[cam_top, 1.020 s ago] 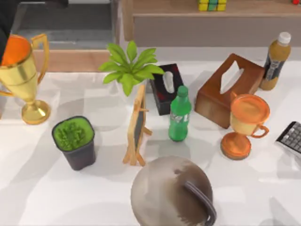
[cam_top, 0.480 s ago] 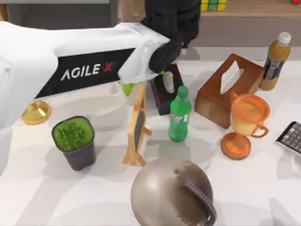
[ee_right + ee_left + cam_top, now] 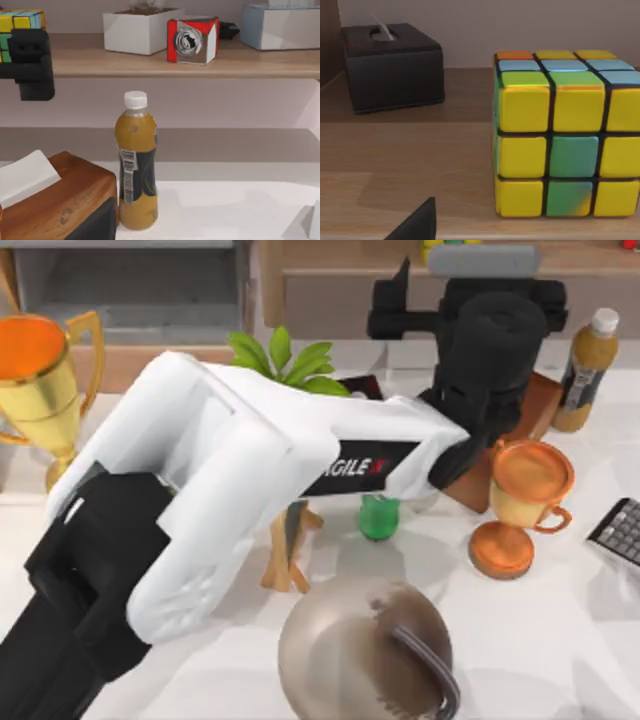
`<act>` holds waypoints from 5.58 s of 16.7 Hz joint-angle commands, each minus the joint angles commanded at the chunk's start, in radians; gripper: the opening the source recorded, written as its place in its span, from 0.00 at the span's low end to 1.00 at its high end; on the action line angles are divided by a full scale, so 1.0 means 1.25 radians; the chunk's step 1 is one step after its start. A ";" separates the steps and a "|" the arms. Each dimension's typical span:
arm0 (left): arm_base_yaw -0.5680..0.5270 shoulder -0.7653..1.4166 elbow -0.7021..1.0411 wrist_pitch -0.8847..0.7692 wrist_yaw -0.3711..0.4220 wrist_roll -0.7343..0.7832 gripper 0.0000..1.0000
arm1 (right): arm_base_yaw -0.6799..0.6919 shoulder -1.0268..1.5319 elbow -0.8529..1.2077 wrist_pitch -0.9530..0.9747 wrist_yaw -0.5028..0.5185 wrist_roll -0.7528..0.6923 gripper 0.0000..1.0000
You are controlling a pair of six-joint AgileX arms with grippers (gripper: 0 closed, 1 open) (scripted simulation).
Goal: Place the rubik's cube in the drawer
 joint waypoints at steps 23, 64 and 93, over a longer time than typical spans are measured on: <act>0.060 0.160 0.305 -0.150 0.059 -0.005 1.00 | 0.000 0.000 0.000 0.000 0.000 0.000 1.00; 0.042 0.080 0.208 -0.135 0.038 -0.001 0.00 | 0.000 0.000 0.000 0.000 0.000 0.000 1.00; 0.709 -0.317 0.915 -1.479 0.504 0.439 0.00 | 0.000 0.000 0.000 0.000 0.000 0.000 1.00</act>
